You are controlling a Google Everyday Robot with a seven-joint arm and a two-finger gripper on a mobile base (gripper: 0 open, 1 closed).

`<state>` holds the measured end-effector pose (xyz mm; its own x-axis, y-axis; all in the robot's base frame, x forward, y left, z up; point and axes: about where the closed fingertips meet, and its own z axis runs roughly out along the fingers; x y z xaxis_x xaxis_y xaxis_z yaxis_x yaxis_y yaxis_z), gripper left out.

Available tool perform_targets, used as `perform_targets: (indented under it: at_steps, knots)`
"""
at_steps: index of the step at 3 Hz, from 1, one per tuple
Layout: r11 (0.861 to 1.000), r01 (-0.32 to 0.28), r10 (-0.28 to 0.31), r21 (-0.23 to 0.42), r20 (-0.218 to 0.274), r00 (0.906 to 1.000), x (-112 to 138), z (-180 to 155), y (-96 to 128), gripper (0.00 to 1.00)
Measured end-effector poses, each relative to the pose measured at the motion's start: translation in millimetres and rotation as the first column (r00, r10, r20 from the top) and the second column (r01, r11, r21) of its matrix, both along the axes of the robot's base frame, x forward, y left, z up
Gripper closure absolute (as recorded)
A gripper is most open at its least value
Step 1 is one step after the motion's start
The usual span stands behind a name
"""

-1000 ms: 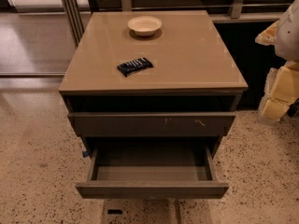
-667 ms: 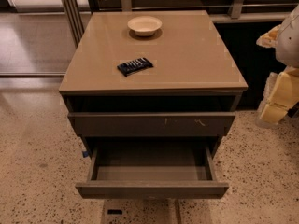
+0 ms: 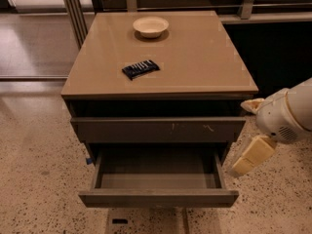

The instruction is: Close middle drawer

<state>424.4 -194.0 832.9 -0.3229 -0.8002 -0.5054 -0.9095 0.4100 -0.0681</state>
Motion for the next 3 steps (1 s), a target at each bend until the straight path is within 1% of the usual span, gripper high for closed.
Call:
perform_targets:
  at_steps: [1, 3]
  knots:
    - [0.992, 0.057, -0.058, 0.117, 0.007, 0.9983, 19.5, -16.7, 9.8, 0.18]
    - [0.992, 0.055, -0.057, 0.114, 0.011, 0.9983, 19.2, -14.5, 10.4, 0.64]
